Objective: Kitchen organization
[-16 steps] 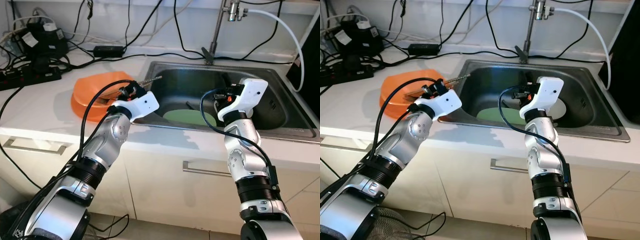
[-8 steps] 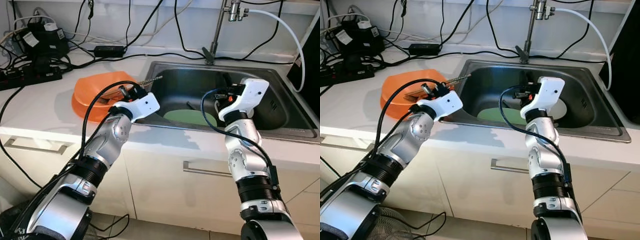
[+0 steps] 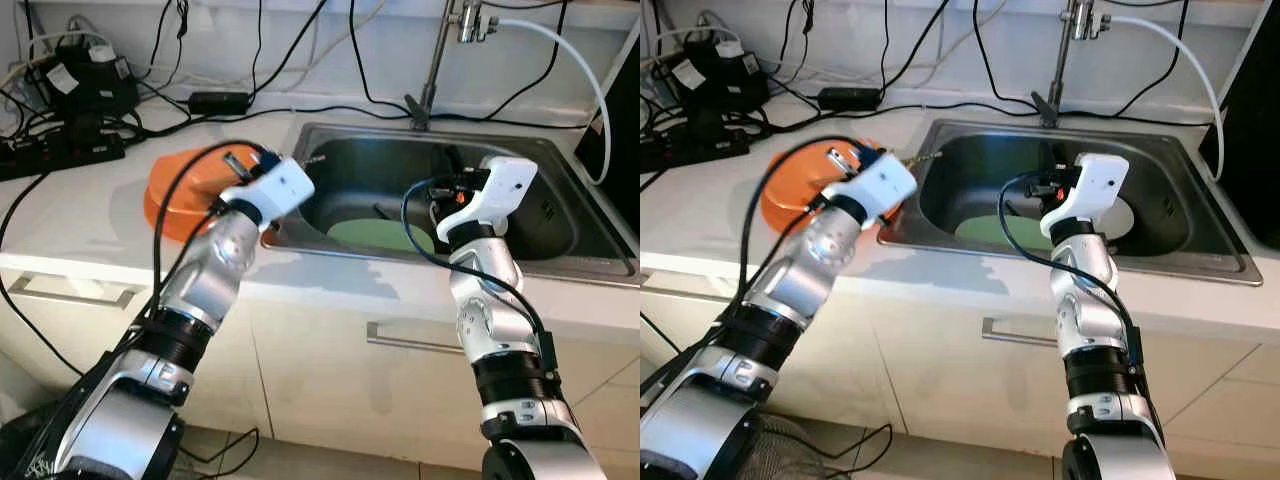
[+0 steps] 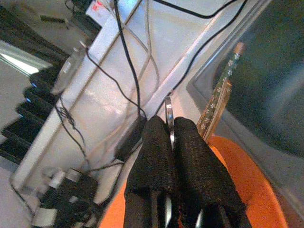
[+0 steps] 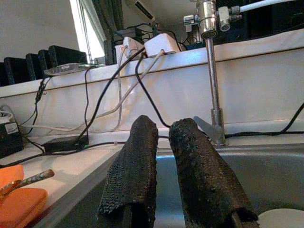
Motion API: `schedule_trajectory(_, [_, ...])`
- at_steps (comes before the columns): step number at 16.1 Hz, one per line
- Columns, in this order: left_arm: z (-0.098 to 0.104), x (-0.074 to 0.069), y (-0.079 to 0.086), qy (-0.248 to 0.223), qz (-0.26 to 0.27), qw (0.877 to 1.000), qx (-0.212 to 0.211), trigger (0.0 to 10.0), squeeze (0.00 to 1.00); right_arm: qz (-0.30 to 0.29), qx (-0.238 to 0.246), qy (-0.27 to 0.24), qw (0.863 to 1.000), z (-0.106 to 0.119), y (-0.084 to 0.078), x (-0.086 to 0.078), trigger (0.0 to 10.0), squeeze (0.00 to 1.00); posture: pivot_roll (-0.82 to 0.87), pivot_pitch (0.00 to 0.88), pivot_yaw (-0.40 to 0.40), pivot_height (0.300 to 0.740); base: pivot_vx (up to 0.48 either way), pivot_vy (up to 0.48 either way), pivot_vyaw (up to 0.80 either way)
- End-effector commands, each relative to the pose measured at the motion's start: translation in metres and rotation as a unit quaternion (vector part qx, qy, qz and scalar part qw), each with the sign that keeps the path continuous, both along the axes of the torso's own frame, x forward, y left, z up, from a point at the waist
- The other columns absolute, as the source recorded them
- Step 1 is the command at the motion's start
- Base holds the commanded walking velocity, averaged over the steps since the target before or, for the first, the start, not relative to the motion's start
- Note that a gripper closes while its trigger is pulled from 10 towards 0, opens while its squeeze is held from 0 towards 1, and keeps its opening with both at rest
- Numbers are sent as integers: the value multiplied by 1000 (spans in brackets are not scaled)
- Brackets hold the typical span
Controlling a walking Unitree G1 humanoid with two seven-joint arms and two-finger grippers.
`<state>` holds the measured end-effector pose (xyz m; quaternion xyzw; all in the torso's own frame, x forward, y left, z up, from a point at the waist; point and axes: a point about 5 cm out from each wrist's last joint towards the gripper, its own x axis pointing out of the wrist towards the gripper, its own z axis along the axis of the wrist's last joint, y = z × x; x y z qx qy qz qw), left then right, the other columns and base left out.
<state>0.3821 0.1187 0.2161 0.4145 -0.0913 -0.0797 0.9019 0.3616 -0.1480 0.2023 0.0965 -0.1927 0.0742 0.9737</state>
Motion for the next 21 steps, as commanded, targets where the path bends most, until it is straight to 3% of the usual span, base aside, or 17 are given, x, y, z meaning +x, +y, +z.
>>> schedule_trajectory(1, [8,-2,1,8,-9,999,-34,10000,0,1,-5,-9,1000,7,1,3,10000,0,96,6,14,740,0,0,0])
schedule_trajectory(4, [18,-6,4,25,-23,996,-79,10000,0,3,-5,-8,1000,7,1,3,10000,0,99,7,13,740,0,0,0])
schedule_trajectory(7, [45,-12,10,13,-39,988,-148,10000,0,5,-5,-8,1000,7,1,3,10000,0,102,8,10,740,0,0,0])
schedule_trajectory(8, [63,-16,12,-7,-41,986,-164,10000,0,6,-6,-7,1000,7,2,4,10000,0,102,8,6,740,0,0,0])
schedule_trajectory(12, [110,-32,3,-106,-75,978,-162,10000,0,8,-7,-6,1000,6,3,4,10000,0,105,6,1,740,0,0,0])
schedule_trajectory(13, [129,-42,-7,-155,-110,967,-168,10000,0,8,-8,-7,1000,7,3,5,10000,0,106,5,1,740,0,0,0])
schedule_trajectory(15, [137,-50,-15,-163,-137,957,-196,10000,0,8,-8,-7,1000,8,3,5,10000,0,103,4,0,740,0,0,0])
schedule_trajectory(19, [132,-51,-21,-158,-175,934,-270,10000,0,7,-7,-7,1000,7,3,5,10000,0,102,0,6,740,0,0,0])
schedule_trajectory(21, [128,-54,-30,-153,-217,911,-315,10000,0,7,-7,-7,1000,7,3,5,10000,0,100,0,6,740,0,0,0])
